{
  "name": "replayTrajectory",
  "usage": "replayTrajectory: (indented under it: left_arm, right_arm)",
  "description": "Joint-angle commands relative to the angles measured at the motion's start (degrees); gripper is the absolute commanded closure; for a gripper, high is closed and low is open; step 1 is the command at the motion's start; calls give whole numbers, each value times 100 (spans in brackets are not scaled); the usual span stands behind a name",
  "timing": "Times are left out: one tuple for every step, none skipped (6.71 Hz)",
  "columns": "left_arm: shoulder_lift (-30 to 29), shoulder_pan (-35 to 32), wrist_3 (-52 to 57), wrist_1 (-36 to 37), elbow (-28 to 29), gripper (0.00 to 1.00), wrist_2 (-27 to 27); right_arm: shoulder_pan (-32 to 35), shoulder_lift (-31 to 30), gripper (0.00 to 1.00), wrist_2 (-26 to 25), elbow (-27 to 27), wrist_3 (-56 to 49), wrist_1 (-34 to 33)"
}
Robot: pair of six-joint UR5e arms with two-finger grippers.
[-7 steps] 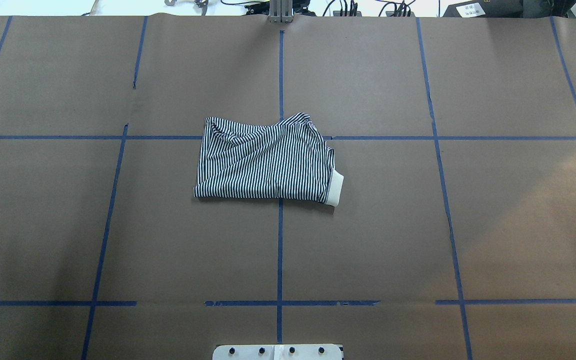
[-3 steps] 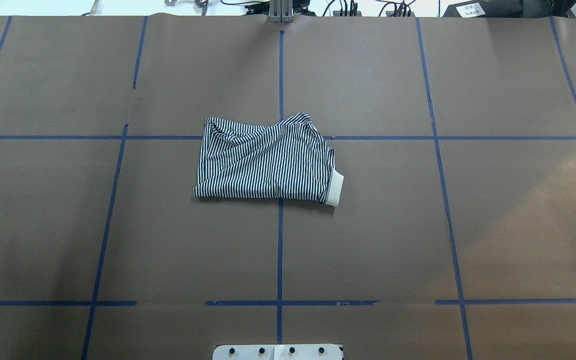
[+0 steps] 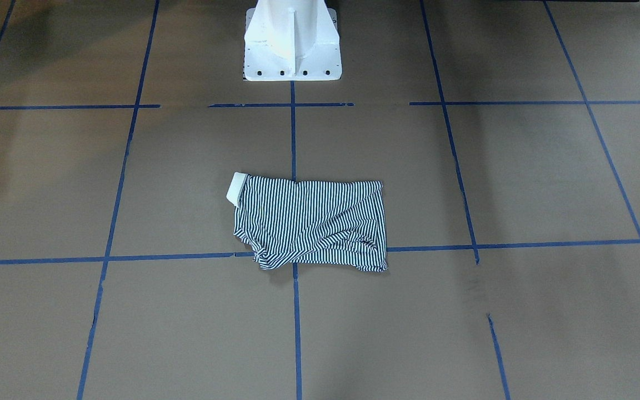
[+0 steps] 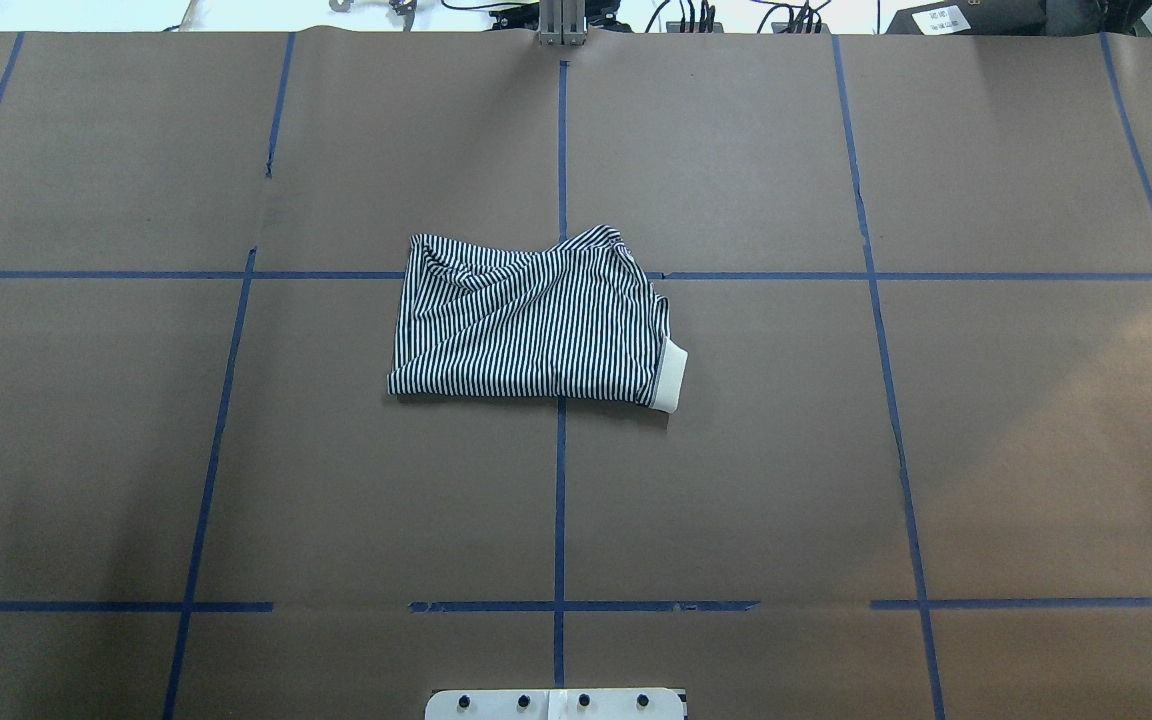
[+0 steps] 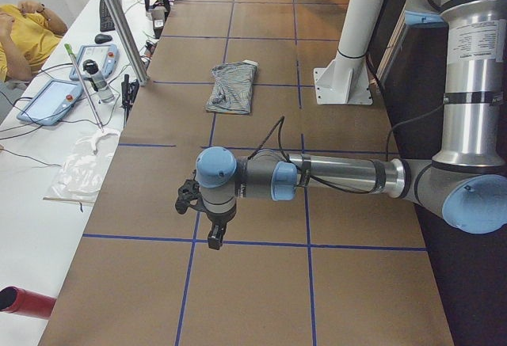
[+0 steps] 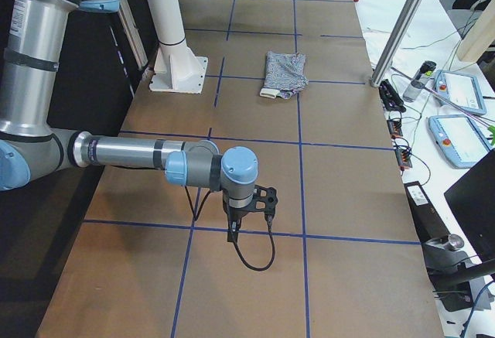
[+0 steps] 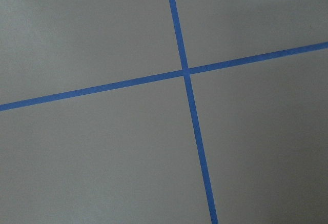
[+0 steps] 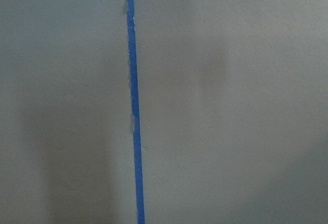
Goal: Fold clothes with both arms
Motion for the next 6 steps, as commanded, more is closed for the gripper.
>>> replayTrajectory:
  left_arm:
    - [5,0,0,17,9,0,-1]
    - [5,0,0,26,9,0,-1]
    - [5,0,0,26,9,0,-1]
    - [5,0,0,26,9,0,-1]
    - [5,0,0,35,9,0,-10]
    - [5,0,0,35,9,0,-19]
  right_arm:
    - [0,3,0,-7,0,0,0]
    - [0,3,0,-7,0,0,0]
    - [0,3,0,-7,0,-9,0]
    - [0,12,0,-7,-43,35,0]
    - [0,-23,0,-25,-87,9,-9]
    - [0,-23,0,1,-79,-9,0]
